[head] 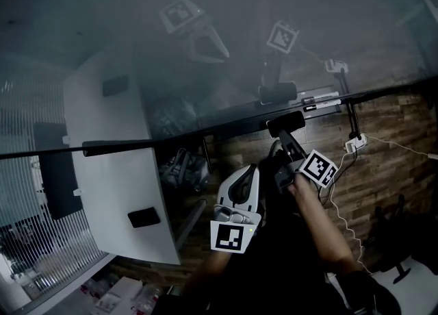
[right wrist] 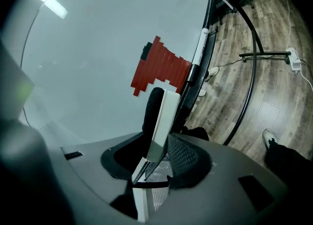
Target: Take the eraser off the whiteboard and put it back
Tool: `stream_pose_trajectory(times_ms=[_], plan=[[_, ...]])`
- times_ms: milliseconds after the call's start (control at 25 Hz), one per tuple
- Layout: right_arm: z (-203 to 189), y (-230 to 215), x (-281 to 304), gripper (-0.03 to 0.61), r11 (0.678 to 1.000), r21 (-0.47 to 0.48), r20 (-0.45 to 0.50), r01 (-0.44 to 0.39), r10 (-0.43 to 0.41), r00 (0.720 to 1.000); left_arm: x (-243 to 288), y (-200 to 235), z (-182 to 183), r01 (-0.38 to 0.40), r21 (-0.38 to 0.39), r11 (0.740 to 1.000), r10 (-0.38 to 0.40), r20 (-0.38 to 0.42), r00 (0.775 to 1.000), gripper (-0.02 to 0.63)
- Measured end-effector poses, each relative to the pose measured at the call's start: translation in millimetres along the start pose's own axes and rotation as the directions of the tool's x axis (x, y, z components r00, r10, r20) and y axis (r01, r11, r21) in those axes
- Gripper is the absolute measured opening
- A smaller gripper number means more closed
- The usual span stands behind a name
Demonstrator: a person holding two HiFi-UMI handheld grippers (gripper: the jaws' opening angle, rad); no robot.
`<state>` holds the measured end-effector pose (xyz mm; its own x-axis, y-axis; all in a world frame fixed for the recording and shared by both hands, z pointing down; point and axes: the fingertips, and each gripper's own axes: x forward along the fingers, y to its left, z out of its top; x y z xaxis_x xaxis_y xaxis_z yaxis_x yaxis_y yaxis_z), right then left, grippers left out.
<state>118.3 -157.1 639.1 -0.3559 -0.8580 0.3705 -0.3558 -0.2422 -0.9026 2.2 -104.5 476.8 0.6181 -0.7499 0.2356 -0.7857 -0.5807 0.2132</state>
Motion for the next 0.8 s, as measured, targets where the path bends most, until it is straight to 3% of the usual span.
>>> stream_pose_trajectory(times_ms=[800], plan=[[0.1, 32.5, -24.3, 0.156, 0.997, -0.042, 0.020, -0.059, 0.060, 0.998, -24.2, -15.5, 23.8, 0.013, 0.037, 0.999, -0.016, 0.086, 0.996, 0.006]])
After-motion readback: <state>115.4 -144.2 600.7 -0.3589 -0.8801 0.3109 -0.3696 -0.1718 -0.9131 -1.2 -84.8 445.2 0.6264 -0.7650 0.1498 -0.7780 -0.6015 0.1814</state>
